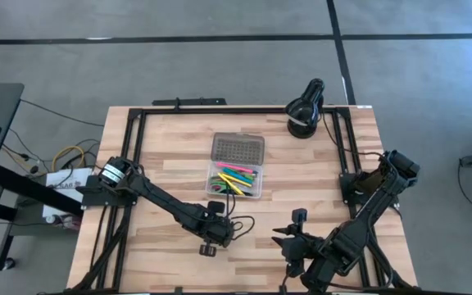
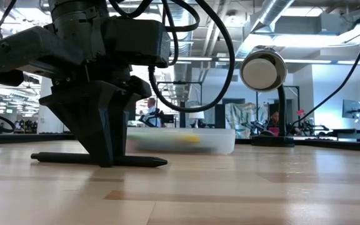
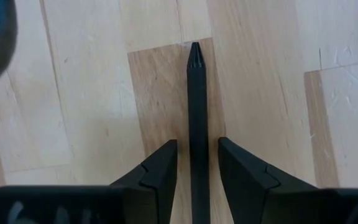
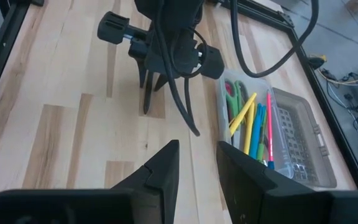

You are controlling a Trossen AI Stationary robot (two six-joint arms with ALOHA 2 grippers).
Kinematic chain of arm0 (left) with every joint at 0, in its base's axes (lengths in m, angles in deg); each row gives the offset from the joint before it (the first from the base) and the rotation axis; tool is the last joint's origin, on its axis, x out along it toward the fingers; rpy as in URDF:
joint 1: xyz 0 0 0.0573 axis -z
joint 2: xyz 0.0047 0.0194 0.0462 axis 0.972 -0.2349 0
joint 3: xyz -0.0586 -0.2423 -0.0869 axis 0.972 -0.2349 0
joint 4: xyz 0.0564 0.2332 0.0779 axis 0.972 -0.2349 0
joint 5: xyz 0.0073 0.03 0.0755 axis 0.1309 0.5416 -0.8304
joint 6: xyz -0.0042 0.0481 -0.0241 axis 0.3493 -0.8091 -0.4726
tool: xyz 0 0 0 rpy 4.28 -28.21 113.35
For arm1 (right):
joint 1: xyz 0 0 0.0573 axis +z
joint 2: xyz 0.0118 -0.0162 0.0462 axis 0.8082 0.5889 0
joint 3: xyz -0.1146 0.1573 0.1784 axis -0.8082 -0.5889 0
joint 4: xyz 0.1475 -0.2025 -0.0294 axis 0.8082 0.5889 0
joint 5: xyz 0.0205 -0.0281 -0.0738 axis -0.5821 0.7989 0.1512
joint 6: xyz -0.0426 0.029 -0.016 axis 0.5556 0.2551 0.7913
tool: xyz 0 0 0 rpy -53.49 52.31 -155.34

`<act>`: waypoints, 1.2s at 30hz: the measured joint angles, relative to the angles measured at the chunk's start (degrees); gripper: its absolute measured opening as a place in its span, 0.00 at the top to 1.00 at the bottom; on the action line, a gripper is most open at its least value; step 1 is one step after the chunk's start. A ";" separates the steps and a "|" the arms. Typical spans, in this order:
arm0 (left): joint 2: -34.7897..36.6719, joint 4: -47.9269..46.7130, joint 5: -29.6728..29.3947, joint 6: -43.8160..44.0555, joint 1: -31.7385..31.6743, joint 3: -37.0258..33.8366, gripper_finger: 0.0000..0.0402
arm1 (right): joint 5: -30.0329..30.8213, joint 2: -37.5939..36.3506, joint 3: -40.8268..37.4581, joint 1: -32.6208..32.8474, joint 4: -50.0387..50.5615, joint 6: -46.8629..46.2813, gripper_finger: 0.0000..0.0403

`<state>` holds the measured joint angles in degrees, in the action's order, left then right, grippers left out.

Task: Pick & place school supplies into a supply box
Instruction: Put the black pen into the transparent supply box

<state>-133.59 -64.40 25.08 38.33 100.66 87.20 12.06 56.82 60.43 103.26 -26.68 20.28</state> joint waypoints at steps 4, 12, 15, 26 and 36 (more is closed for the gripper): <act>0.00 0.02 0.22 0.15 0.06 0.00 0.77 | -0.01 0.00 0.00 0.02 0.00 0.00 0.75; 0.00 -0.06 0.25 0.22 0.09 0.00 0.86 | -0.02 0.00 0.00 0.02 -0.05 0.00 0.75; 0.00 -0.09 0.13 0.22 0.09 0.00 0.87 | -0.02 0.00 0.00 0.02 -0.07 0.00 0.75; -0.23 -2.06 -1.95 -1.31 1.02 2.13 0.93 | -0.02 0.00 -0.02 0.01 -0.04 0.02 0.75; -0.46 -11.82 -10.04 -1.77 2.15 7.43 0.93 | -0.15 0.02 -0.31 0.02 -0.20 0.04 0.75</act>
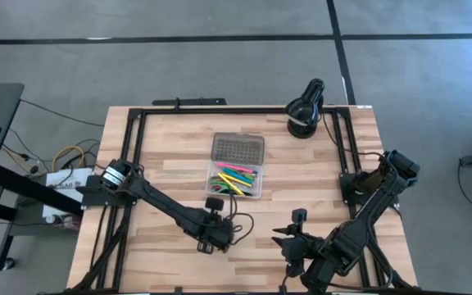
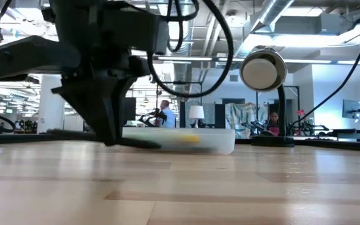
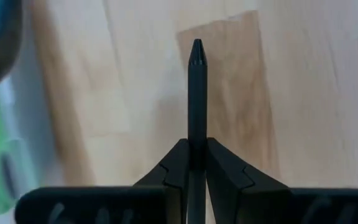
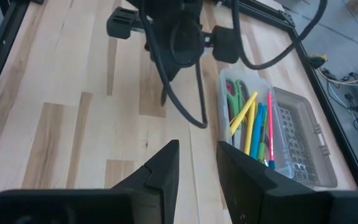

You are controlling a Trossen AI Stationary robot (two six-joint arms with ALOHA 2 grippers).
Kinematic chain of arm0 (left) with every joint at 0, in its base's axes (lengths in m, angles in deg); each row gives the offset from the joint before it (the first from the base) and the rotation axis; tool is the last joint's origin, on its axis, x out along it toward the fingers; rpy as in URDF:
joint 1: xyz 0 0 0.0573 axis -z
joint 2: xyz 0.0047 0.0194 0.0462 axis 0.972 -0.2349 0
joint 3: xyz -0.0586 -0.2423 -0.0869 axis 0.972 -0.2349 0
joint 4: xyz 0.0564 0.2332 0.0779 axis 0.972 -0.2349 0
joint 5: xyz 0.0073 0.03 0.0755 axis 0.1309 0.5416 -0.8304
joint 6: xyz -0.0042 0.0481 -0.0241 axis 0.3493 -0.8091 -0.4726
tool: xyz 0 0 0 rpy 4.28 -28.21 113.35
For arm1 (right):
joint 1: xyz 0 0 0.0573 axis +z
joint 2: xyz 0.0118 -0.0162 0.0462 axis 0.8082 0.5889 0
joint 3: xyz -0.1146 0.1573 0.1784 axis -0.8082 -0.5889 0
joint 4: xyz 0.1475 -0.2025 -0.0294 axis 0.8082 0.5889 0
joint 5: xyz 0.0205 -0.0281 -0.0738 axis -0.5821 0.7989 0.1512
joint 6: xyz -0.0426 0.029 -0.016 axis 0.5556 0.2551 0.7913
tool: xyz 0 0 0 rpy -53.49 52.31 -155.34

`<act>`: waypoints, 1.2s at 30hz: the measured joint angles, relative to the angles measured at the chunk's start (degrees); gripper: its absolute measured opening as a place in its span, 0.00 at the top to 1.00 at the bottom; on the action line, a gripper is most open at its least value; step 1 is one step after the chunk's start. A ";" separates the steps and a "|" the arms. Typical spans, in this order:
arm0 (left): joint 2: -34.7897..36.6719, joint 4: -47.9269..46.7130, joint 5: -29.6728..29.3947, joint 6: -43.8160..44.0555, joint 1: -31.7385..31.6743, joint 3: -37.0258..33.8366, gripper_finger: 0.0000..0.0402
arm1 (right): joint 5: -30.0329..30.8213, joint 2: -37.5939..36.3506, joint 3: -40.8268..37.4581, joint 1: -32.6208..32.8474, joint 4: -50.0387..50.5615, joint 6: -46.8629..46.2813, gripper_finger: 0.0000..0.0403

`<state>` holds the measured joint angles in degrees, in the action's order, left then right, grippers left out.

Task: Pick & place school supplies into a supply box
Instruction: Put the black pen into the transparent supply box

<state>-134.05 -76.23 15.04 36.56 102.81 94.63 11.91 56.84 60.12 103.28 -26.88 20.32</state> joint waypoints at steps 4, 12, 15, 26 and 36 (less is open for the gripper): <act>0.04 -0.93 -3.93 -1.83 0.02 2.56 0.93 | -0.02 0.00 0.00 -0.01 0.00 0.00 0.75; 0.15 -0.52 -20.43 -9.72 -1.70 5.77 0.92 | -0.22 0.01 0.00 0.00 -0.23 -0.02 0.75; 0.20 1.42 -23.82 -13.65 -4.09 5.77 0.92 | -0.32 0.40 0.02 0.00 -0.56 0.00 0.75; 0.22 6.65 -18.70 -21.23 -16.41 5.61 0.92 | -0.64 0.39 0.02 0.04 -0.96 0.00 0.75; 0.30 7.71 -6.69 -22.60 -23.54 5.60 0.77 | -0.66 0.39 0.02 0.02 -1.05 -1.04 0.75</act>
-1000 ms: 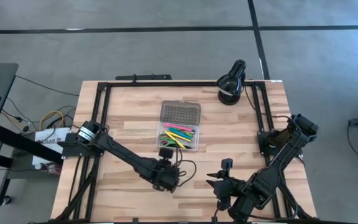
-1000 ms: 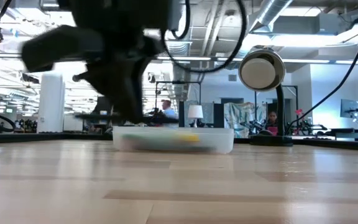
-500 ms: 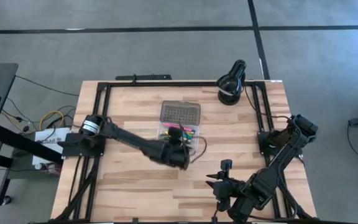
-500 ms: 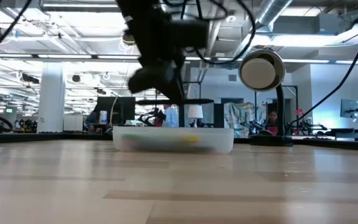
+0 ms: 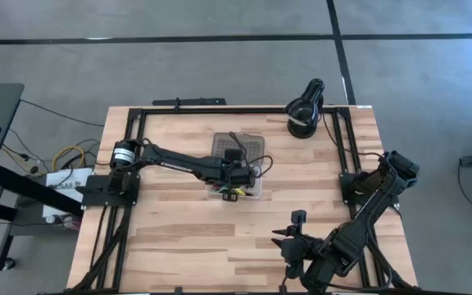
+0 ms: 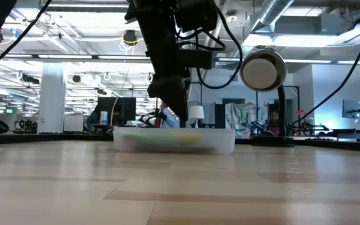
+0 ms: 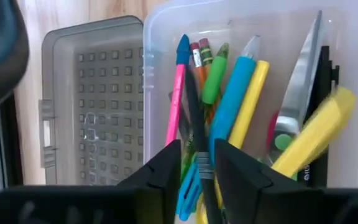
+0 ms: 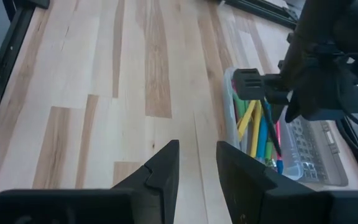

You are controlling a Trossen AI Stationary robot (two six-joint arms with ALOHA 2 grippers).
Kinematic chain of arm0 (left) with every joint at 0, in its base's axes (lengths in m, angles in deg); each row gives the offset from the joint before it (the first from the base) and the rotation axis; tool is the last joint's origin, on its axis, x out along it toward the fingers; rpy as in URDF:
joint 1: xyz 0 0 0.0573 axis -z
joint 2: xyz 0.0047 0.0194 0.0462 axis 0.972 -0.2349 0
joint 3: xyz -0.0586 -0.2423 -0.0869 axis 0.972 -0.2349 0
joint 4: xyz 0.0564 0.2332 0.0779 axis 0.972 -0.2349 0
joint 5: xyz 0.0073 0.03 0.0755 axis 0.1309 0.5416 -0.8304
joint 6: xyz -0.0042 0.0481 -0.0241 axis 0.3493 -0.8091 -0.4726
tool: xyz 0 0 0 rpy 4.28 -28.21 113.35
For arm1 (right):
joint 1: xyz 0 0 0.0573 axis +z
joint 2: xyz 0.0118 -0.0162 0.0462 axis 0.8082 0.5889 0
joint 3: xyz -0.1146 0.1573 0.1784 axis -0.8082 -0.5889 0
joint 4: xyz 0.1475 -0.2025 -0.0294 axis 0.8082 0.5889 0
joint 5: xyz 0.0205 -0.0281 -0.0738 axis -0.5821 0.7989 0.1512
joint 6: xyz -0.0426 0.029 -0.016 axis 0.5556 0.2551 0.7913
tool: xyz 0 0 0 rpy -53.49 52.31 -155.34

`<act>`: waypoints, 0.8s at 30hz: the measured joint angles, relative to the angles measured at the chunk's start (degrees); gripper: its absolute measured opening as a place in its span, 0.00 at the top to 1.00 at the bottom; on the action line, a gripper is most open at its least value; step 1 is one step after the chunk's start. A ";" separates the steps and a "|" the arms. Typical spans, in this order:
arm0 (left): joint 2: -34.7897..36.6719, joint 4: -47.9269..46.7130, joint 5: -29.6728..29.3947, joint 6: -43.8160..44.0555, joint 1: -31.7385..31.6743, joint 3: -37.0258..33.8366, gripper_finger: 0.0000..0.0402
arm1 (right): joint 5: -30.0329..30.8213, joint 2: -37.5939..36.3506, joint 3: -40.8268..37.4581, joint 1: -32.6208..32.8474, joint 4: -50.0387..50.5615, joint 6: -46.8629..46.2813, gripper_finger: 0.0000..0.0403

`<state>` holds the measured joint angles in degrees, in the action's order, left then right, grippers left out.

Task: Pick & place school supplies into a supply box
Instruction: Put the black pen into the transparent supply box, then close the transparent supply box

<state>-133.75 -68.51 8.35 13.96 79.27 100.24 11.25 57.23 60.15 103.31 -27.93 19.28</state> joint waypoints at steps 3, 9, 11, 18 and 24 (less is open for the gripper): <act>0.01 -0.04 -0.34 -0.34 -0.32 0.01 0.71 | 0.02 0.00 0.00 0.00 0.01 -0.16 0.75; 2.31 -3.66 -2.22 -0.99 0.68 0.07 0.63 | 0.90 0.19 0.01 -0.50 -0.02 -2.40 0.75; 4.66 -6.06 -2.10 0.02 1.50 -0.02 0.62 | 1.78 1.19 0.07 -1.50 -0.31 -2.98 0.75; 14.11 -9.95 4.48 3.26 5.92 -0.47 0.62 | 2.99 8.06 -0.03 -5.61 -0.31 -3.01 0.75; 25.50 -1.26 5.00 1.34 10.95 -9.21 0.62 | 4.50 12.77 -0.02 -8.63 -0.99 -3.01 0.75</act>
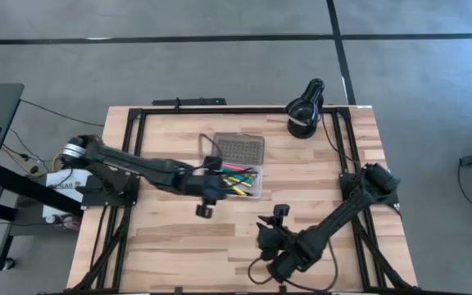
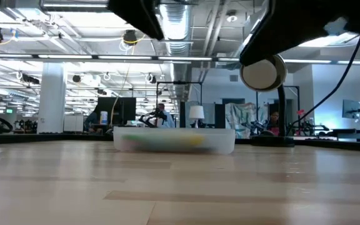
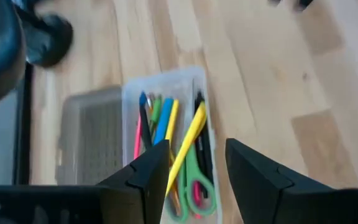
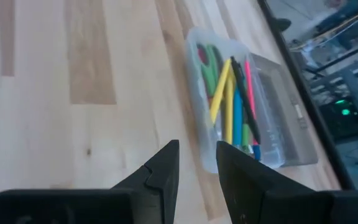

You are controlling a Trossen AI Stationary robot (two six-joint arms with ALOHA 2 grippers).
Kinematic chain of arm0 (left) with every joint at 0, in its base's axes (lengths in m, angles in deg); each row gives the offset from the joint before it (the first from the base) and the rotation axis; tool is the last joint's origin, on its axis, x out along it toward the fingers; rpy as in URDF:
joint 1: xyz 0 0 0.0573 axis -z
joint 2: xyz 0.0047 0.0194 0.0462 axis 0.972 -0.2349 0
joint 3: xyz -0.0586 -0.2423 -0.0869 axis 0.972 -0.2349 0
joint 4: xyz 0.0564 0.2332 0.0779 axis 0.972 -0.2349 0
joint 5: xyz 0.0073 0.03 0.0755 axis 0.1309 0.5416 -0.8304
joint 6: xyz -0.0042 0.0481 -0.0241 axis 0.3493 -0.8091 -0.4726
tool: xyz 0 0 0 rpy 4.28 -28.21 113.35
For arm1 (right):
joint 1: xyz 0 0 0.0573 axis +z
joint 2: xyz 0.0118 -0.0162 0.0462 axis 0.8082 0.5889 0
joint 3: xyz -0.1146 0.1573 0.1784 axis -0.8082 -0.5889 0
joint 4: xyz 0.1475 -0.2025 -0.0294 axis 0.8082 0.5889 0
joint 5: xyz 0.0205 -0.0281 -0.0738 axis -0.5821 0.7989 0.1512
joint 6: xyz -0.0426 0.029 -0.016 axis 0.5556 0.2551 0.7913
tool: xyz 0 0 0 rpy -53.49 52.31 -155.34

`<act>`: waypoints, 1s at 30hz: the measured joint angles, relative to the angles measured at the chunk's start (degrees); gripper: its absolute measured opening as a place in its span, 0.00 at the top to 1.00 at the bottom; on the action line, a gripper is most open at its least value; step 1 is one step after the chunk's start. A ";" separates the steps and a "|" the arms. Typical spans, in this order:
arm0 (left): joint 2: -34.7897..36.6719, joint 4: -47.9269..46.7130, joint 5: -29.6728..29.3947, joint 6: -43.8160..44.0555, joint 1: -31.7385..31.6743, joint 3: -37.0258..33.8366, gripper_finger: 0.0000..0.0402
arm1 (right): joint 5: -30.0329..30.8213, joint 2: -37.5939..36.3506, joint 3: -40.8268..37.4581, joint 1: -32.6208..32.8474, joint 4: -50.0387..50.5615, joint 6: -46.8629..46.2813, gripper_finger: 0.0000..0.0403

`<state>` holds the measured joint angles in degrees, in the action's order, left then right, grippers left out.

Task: Pick & place school supplies into a supply box
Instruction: Close the transparent supply box

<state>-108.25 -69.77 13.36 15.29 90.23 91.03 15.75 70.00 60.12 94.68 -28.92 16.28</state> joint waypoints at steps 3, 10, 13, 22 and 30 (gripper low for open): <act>8.30 6.94 -1.21 0.07 1.73 -8.76 0.62 | 1.67 0.11 0.00 -0.57 0.10 0.85 0.75; 29.11 33.94 -5.11 0.25 5.83 -35.84 0.62 | 3.13 -3.30 0.04 -4.19 -1.68 6.88 0.75; 35.61 45.26 -8.47 0.01 7.82 -46.66 0.62 | 0.48 -4.35 0.06 -7.16 -6.28 13.25 0.75; 44.45 67.10 -13.81 -2.84 13.47 -66.87 0.62 | -17.62 -5.22 0.08 -18.48 -26.97 36.09 0.75; 45.56 68.36 -20.41 -6.09 17.41 -68.46 0.62 | -27.15 -4.31 -0.07 -31.67 -34.05 34.65 0.75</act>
<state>-62.69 -1.41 -7.05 9.20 107.64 22.57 -11.39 65.69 60.06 63.01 -62.98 50.93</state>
